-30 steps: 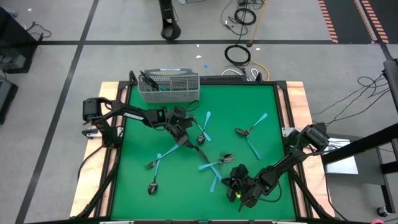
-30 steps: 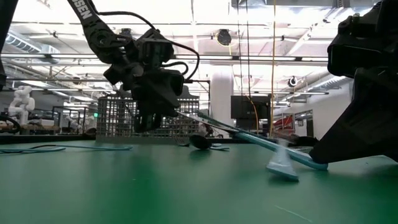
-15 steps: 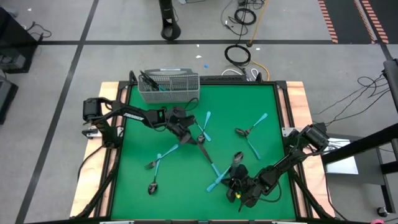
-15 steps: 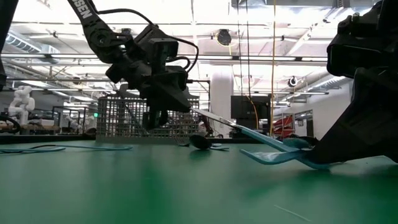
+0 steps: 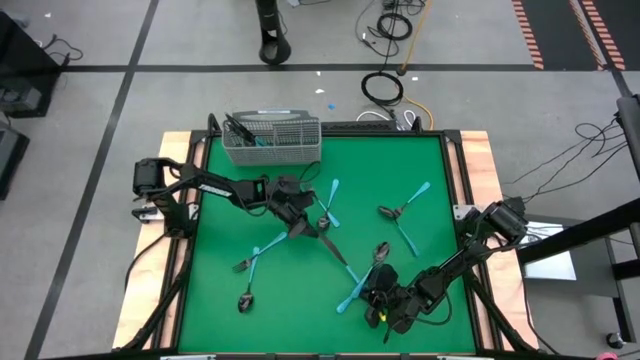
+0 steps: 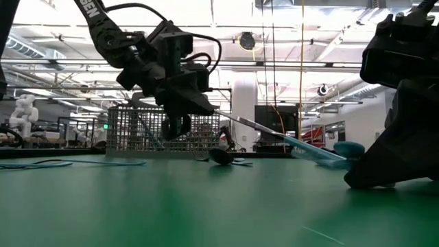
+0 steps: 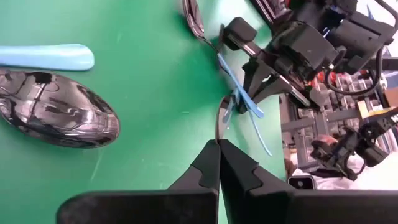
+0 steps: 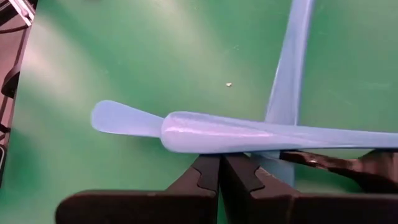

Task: Sort silverware
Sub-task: Put the table knife into the silverware rack

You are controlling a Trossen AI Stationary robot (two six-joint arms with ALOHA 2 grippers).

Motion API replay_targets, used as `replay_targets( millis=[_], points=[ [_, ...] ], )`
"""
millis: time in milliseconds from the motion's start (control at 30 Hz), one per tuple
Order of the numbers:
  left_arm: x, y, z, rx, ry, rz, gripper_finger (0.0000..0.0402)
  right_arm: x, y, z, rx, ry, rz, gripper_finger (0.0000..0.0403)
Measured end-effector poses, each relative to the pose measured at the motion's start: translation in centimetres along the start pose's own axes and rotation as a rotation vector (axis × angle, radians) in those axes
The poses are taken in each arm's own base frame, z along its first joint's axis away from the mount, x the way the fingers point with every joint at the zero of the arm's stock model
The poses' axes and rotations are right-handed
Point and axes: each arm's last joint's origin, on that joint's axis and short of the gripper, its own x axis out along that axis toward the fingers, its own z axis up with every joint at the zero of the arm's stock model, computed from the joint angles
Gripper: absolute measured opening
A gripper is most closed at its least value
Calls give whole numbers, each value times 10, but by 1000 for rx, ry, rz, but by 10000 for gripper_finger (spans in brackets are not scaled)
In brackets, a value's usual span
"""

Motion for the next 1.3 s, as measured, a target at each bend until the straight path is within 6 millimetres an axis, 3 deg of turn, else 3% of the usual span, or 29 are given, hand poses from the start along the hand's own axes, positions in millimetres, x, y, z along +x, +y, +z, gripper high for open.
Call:
replay_targets(
  millis=[433, 633, 867, 1033, 1300],
  points=[
    [3, -3, -2, 40, -8, 12, 0, -8, 9, 5, -94, -24, 75, 0],
    [3, -3, -2, 56, -9, 13, 0, -45, 33, 35, -113, -82, 244, 0],
    [3, -3, -2, 58, -9, 15, 0, -71, 33, 71, -184, -150, 240, 10],
    [3, -3, -2, 61, -9, 15, 0, -55, 3, 82, -157, -66, 21, 81],
    [3, -3, -1, 63, -17, 10, 0, -20, -21, 96, -171, 83, -55, 245]
  ],
)
